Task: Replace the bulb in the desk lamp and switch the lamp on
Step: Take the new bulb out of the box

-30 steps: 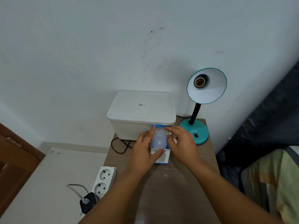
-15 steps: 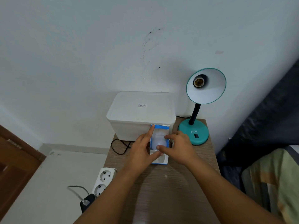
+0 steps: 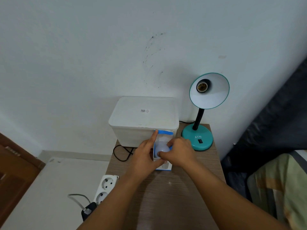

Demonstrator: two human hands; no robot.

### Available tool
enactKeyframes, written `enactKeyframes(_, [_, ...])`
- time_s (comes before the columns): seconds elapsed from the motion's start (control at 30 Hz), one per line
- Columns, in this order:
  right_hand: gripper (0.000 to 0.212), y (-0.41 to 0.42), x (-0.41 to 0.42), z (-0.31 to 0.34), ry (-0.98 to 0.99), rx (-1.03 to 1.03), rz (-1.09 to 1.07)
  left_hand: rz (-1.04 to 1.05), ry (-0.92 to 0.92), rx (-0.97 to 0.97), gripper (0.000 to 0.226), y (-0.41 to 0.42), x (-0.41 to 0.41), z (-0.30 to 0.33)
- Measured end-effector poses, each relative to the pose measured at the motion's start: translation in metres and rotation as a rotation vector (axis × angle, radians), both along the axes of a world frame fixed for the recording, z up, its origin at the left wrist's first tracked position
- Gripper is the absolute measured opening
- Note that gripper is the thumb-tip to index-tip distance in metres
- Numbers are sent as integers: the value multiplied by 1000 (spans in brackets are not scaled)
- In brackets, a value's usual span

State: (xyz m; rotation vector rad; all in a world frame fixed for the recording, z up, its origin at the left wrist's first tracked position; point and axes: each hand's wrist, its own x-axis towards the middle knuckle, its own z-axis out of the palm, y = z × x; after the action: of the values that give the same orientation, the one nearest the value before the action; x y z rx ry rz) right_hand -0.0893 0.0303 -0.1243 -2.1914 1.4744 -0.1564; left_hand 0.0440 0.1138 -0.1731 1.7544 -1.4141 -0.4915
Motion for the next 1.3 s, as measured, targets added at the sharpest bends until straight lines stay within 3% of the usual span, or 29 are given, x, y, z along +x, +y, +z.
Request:
enactKeyframes(0.13, [60, 5, -4, -3, -69, 13, -34, 16, 1, -10, 106, 0, -2, 0])
enactKeyframes(0.3, [56, 5, -1, 3, 46, 29, -6, 12, -16, 5, 106, -1, -1, 0])
enactKeyframes(0.47, [75, 0, 11, 3, 117, 51, -22, 2, 12, -3, 108, -1, 1, 0])
enactKeyframes(0.53, [73, -1, 12, 1, 96, 49, -34, 0, 21, 0, 109, -1, 2, -1])
enactKeyframes(0.73, [50, 10, 2, 9, -136, 28, -94, 13, 9, 9, 111, -2, 1, -2])
enactKeyframes(0.93, [62, 21, -10, 18, -337, -33, -132, 19, 36, 32, 111, 1, -1, 0])
enactKeyframes(1.3, [56, 48, -61, 22, -609, -117, -226, 70, -6, 66, 105, 1, -4, 7])
